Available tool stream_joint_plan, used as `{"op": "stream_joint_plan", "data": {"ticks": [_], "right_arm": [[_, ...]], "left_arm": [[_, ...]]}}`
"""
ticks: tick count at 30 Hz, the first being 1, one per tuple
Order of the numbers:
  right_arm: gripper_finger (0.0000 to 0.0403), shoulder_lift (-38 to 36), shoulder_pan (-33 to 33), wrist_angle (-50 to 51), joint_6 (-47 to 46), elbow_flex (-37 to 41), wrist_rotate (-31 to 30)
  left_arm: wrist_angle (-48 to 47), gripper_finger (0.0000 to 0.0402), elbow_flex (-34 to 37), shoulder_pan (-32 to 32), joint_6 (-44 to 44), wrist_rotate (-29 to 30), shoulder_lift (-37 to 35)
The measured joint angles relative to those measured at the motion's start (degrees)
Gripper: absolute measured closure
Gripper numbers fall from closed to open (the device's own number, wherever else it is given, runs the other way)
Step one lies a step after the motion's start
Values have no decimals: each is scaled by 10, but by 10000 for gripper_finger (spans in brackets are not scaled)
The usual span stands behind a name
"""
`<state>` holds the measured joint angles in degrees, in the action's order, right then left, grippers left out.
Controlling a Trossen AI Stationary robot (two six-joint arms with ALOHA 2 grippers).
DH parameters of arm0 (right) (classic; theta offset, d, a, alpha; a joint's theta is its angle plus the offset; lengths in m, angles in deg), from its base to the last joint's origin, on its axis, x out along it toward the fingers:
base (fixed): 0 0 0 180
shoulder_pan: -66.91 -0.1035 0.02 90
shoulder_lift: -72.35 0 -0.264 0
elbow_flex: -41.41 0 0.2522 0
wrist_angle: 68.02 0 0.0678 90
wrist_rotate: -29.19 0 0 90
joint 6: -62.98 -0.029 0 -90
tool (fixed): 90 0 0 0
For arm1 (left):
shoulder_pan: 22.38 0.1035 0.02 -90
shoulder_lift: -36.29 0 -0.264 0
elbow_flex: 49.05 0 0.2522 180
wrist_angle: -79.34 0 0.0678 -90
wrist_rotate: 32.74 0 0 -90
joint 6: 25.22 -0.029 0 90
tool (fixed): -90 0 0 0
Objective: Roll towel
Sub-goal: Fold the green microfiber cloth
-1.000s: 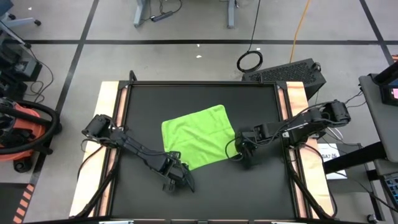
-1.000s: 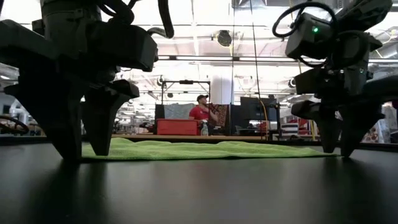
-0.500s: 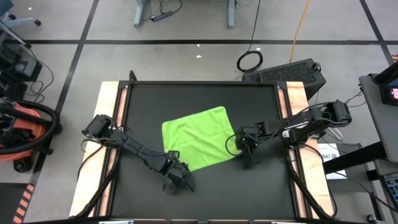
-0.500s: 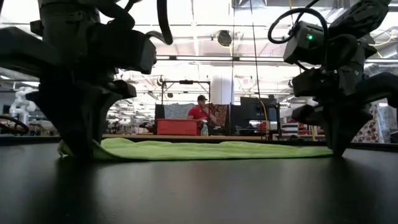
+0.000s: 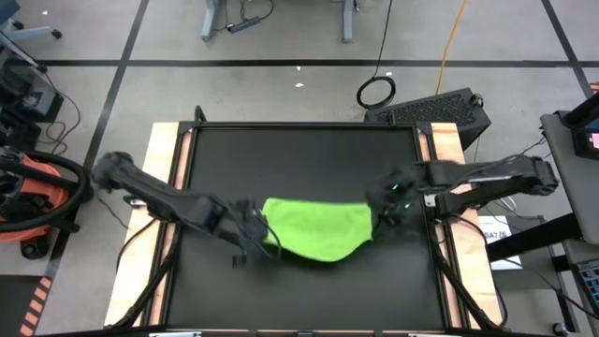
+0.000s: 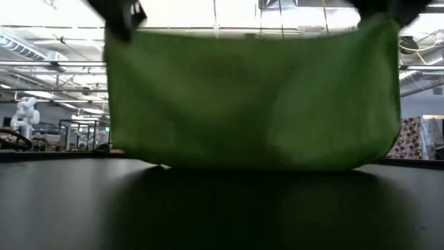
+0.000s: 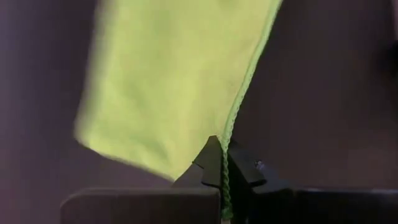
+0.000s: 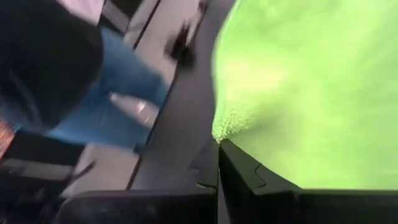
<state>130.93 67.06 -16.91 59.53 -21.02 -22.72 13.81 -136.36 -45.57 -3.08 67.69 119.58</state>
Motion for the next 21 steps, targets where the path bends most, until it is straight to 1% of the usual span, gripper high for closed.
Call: {"op": "stream_joint_plan", "data": {"ticks": [3,6,10,13,14,16,19,21], "right_arm": [[403,-24,22,20,10,-68,-44],[403,-30,46,51,44,-134,-128],[403,-21,87,79,109,-203,-270],[403,0,135,105,162,-232,-335],[403,9,153,113,175,-237,-350],[402,24,187,120,189,-250,-362],[402,37,217,149,187,-272,-361],[402,36,220,169,178,-283,-347]], "left_arm": [[-9,400,-36,18,-2,32,-54],[-12,400,-76,46,-29,68,-83],[-61,401,-113,99,-89,108,-81],[-80,401,-120,162,-149,140,-79],[-79,401,-120,187,-170,151,-79],[-77,401,-121,239,-199,154,-80],[-81,401,-145,294,-210,115,-80],[-92,401,-163,300,-215,86,-81]]}}
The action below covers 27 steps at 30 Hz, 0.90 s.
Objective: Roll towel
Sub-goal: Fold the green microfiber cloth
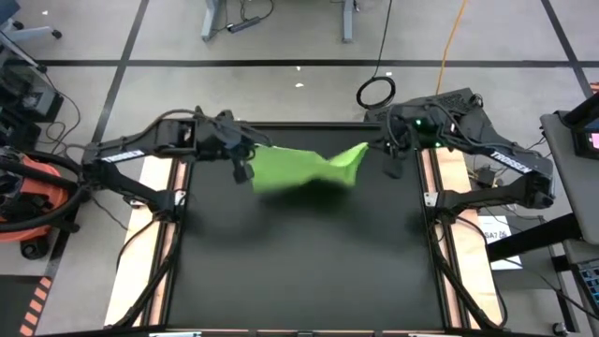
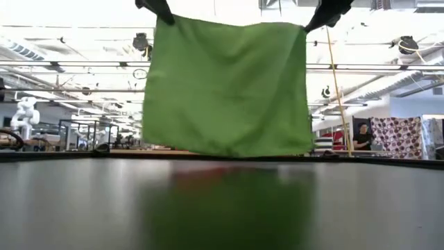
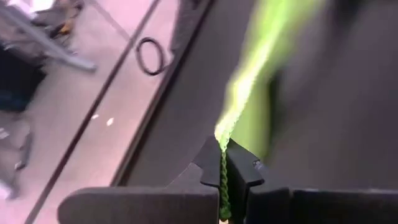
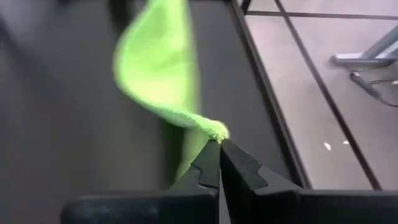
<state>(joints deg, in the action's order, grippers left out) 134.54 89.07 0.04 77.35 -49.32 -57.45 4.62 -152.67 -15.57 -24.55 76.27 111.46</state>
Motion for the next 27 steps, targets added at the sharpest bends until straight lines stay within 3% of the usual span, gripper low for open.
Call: {"op": "stream_joint_plan", "data": {"ticks": [9,16,22,27], "right_arm": [[402,-22,-32,100,-69,2,214],[402,-22,-105,125,-100,110,227],[402,-21,-174,7,-182,231,293],[402,-22,-225,-80,-236,291,303]], "left_arm": [[-77,401,-11,-69,-30,-122,11],[-68,401,97,-112,-8,-171,47],[20,401,177,-155,34,-257,76],[63,401,194,-186,59,-282,92]]}}
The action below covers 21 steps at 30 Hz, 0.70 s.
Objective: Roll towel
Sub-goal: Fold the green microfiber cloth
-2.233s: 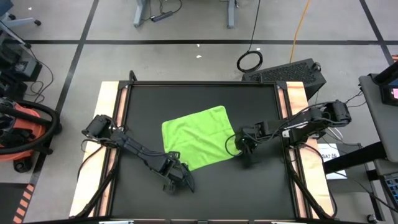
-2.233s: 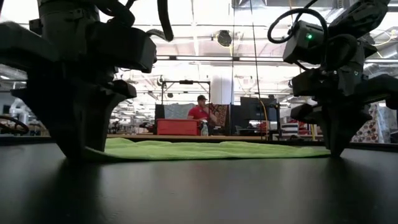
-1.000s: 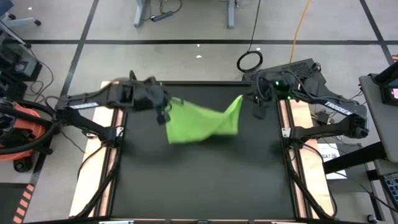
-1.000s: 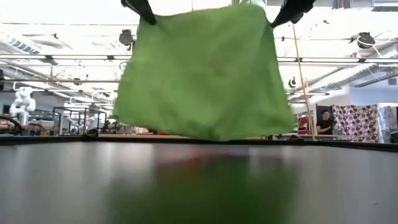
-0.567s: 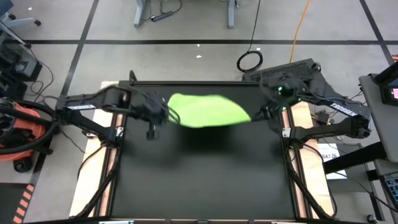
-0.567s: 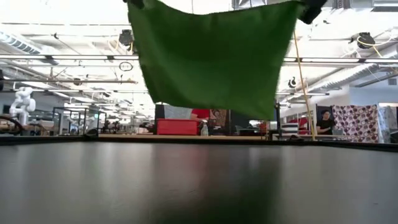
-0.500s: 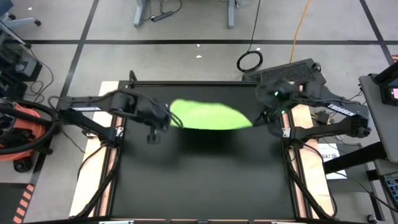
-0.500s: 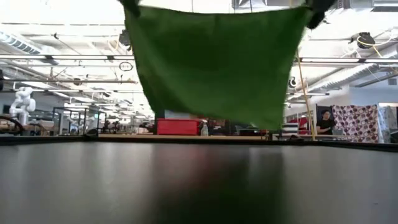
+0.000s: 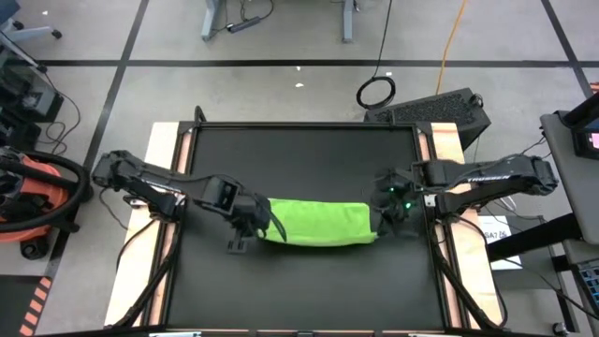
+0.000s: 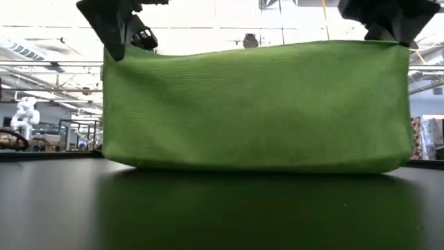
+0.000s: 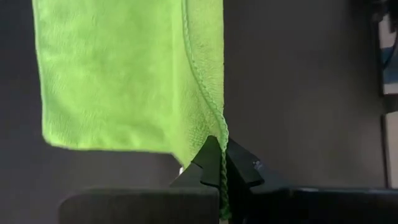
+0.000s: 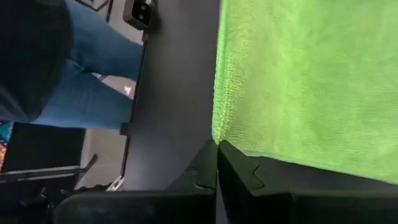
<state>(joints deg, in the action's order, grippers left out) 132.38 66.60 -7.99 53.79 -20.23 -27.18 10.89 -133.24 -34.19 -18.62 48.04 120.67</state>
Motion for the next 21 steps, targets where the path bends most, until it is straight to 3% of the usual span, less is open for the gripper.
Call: {"op": "stream_joint_plan", "data": {"ticks": [12,21], "right_arm": [[403,0,-32,-37,-51,65,-30],[403,0,-3,-41,-52,103,-84]], "left_arm": [[18,402,0,-25,-15,-24,65],[15,402,0,39,-32,7,89]]}}
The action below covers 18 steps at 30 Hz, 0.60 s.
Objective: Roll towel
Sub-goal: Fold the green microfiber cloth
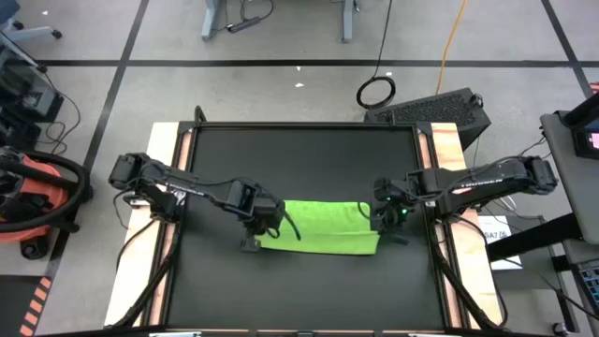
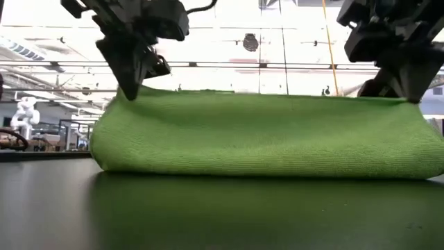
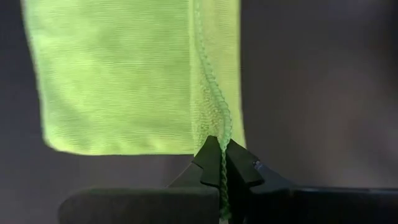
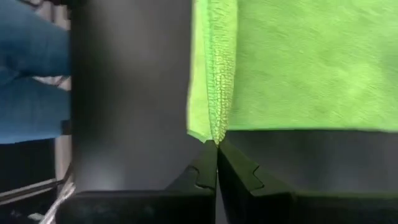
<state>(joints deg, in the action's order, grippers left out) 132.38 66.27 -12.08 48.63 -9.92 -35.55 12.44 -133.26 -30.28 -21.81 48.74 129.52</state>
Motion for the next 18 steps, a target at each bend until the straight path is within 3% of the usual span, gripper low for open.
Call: {"op": "stream_joint_plan", "data": {"ticks": [18], "right_arm": [[403,0,126,-4,23,1,-101]], "left_arm": [[-8,401,0,123,-52,13,23]]}}
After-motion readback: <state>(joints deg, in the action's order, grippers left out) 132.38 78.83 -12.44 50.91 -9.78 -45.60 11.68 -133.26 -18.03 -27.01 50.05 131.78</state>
